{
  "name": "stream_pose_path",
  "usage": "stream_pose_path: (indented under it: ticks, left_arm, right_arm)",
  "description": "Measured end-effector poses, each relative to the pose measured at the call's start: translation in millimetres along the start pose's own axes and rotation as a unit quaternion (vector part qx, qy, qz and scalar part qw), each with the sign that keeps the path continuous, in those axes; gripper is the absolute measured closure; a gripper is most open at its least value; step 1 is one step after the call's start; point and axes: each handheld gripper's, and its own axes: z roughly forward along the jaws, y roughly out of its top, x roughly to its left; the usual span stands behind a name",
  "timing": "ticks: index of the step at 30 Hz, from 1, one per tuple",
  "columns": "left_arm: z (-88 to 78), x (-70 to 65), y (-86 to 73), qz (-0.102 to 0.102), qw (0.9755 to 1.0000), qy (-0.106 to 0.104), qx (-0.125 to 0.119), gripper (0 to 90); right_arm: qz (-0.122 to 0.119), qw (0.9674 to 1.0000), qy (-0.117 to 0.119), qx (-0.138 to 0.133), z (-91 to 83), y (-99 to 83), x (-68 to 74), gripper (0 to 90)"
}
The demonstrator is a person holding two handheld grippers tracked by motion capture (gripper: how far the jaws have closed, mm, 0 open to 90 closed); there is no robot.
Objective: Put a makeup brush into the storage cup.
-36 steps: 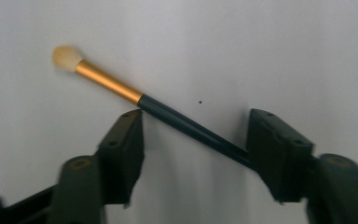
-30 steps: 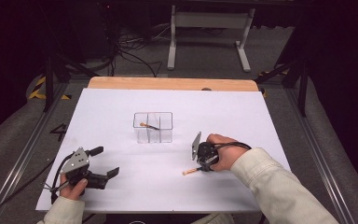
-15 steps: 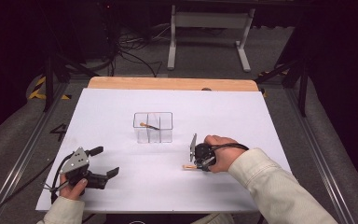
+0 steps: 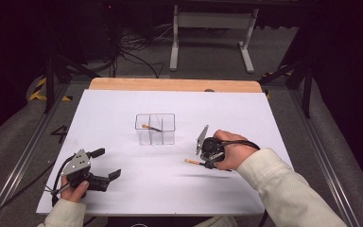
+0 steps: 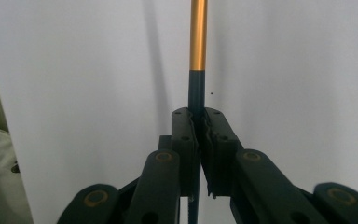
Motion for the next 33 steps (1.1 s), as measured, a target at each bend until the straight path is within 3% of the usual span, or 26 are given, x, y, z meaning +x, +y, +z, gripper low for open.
stream_pose_path:
  ticks: [4, 19, 24, 33]
  left_arm:
    - [0.2, -0.1, 0.0, -0.003, 1.0000, -0.002, -0.002, 0.8]
    - [0.1, -0.4, 0.2, 0.003, 1.0000, -0.002, -0.002, 0.7]
    - [0.1, -0.3, 0.5, 0.006, 1.0000, -0.005, -0.005, 0.7]
    - [2.2, -0.2, 1.4, 0.009, 0.9999, -0.007, -0.003, 0.7]
  right_arm:
    - [0.020, 0.9997, 0.006, -0.015, -9.9, 0.4, 0.0, 84.1]
    - [0.054, 0.9960, 0.000, -0.072, -41.2, -0.5, -0.5, 84.0]
    - [0.067, 0.9928, -0.011, -0.098, -51.9, -2.6, -1.9, 84.0]
    - [0.058, 0.9860, -0.027, -0.154, -63.1, -6.2, -2.5, 84.0]
